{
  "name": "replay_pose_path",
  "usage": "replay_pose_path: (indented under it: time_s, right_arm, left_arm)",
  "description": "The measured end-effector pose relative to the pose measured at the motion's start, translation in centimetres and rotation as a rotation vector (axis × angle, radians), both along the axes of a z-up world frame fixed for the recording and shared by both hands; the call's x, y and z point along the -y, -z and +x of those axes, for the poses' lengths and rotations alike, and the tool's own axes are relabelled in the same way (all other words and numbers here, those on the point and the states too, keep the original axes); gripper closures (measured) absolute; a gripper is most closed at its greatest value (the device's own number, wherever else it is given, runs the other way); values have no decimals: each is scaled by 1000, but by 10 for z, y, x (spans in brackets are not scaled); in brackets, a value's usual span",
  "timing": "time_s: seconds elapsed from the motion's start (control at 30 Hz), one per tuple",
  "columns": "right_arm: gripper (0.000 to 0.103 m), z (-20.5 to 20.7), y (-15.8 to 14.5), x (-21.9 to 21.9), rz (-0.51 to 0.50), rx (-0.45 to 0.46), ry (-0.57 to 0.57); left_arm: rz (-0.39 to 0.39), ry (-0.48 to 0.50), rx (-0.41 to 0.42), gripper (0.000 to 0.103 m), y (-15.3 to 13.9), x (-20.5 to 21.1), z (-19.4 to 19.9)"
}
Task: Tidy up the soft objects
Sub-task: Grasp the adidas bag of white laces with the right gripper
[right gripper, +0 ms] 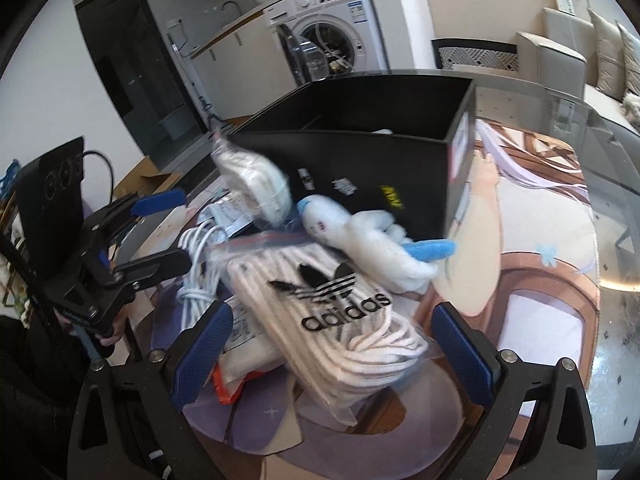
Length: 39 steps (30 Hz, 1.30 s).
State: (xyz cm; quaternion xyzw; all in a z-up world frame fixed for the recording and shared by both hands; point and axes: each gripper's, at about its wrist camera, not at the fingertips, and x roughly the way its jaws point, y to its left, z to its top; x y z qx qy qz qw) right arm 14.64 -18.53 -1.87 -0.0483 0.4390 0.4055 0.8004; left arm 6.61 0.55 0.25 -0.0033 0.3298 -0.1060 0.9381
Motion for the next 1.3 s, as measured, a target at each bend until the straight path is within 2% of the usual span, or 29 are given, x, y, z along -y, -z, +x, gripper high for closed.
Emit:
replay_pose_path:
  time_s: [0.17,0.4,0.7,0.97,1.3]
  right_arm:
    - [17,-7,0,1,24,-20,-32]
    - [18,-7,0,4,62,-46,-48]
    - [18,5,1,-7,40,-51,-64]
    - [38,4,1,-15,26,-38,-105]
    - [53,-5,-1,-11,47,-2,-92]
  left_arm:
    - [-4,2,5,0,0,-2,0]
    - [-15,0,15,0,-1,-5,-3]
    - [-25,4,9,0,0,-5,-3]
    - [-29,5,7,0,1,-5,-3]
    - [-29,4,7,0,2,-4,-3]
